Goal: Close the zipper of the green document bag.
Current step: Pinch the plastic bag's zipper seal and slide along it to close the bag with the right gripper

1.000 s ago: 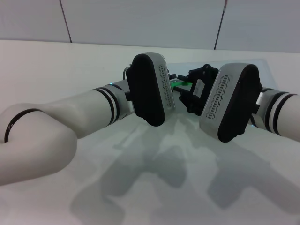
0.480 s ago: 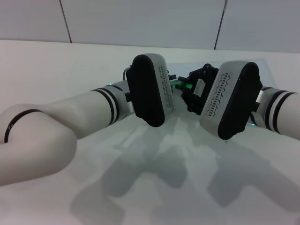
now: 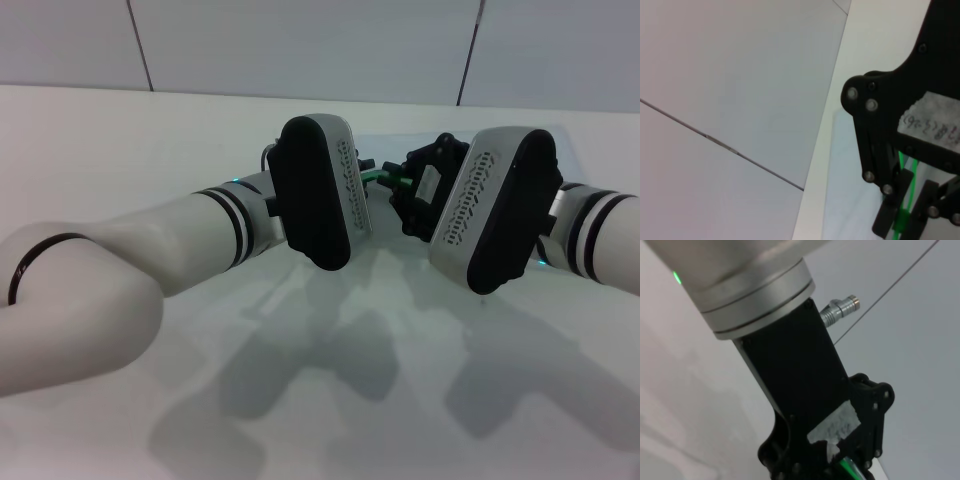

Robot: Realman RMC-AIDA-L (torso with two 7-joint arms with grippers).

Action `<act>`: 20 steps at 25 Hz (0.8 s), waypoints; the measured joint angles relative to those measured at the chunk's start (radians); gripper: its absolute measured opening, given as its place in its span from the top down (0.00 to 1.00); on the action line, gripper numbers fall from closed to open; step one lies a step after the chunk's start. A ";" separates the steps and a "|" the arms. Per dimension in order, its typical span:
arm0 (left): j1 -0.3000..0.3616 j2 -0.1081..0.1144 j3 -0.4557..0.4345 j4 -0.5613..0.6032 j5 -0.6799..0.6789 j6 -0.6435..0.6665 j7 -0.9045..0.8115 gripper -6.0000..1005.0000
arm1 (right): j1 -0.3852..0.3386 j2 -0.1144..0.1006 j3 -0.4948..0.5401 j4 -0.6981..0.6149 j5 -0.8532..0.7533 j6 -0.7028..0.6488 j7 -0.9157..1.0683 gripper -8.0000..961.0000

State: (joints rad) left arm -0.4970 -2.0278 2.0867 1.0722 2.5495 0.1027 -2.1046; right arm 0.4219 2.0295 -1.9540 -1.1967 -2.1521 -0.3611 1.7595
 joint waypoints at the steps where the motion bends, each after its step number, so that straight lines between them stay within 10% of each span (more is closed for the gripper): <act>1: 0.000 0.000 0.000 0.000 0.000 0.000 0.000 0.94 | 0.000 0.000 0.002 0.000 0.000 0.000 0.000 0.90; 20: 0.011 0.000 -0.004 0.002 0.001 0.000 0.003 0.94 | -0.007 0.000 0.030 0.020 -0.002 0.000 0.000 0.90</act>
State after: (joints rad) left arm -0.4855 -2.0279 2.0825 1.0745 2.5501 0.1028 -2.1018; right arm 0.4153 2.0295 -1.9245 -1.1768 -2.1536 -0.3613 1.7595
